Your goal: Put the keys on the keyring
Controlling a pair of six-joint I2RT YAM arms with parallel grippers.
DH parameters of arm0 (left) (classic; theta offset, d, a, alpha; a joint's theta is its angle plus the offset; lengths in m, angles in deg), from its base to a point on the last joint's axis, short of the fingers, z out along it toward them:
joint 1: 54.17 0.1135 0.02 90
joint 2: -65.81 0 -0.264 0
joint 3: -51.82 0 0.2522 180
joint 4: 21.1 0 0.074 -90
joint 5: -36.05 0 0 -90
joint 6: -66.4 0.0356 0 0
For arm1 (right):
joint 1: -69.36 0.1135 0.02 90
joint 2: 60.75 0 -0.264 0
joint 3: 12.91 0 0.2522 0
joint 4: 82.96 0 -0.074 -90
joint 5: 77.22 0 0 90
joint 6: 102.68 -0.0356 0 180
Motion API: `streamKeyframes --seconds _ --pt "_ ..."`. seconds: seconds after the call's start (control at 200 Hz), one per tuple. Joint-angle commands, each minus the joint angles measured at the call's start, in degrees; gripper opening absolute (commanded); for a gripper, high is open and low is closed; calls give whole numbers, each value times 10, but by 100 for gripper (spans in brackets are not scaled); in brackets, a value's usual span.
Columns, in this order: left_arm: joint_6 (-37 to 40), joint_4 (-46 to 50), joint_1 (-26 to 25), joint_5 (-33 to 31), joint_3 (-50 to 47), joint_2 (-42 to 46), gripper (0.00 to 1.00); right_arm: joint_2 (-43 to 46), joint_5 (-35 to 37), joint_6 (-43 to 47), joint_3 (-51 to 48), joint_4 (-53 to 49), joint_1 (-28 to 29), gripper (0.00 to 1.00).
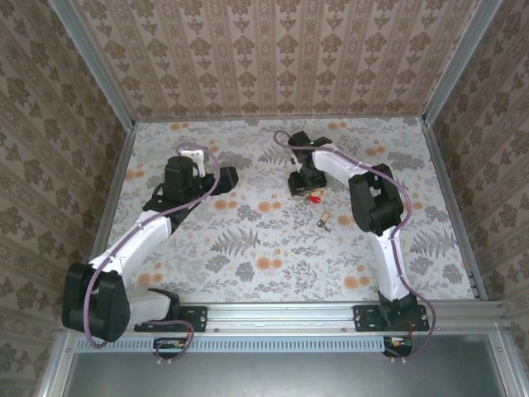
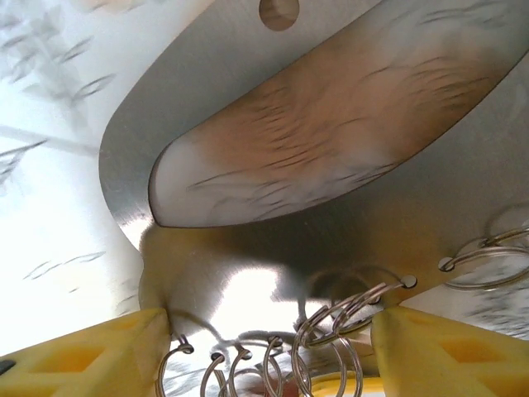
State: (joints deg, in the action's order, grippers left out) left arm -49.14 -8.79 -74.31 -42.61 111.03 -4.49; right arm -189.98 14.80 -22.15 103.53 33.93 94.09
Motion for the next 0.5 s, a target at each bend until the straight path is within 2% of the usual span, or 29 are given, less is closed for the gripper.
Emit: streamKeyframes --seconds 0.0,0.3,0.495 --pt "-2 40 4 -16 4 17 99 14 -17 -18 -41 6 45 64" --pt "8 97 5 -34 7 29 98 110 -66 -41 -170 94 144 63" --pt "35 164 -1 -30 42 -7 98 217 -90 -50 -252 137 139 74"
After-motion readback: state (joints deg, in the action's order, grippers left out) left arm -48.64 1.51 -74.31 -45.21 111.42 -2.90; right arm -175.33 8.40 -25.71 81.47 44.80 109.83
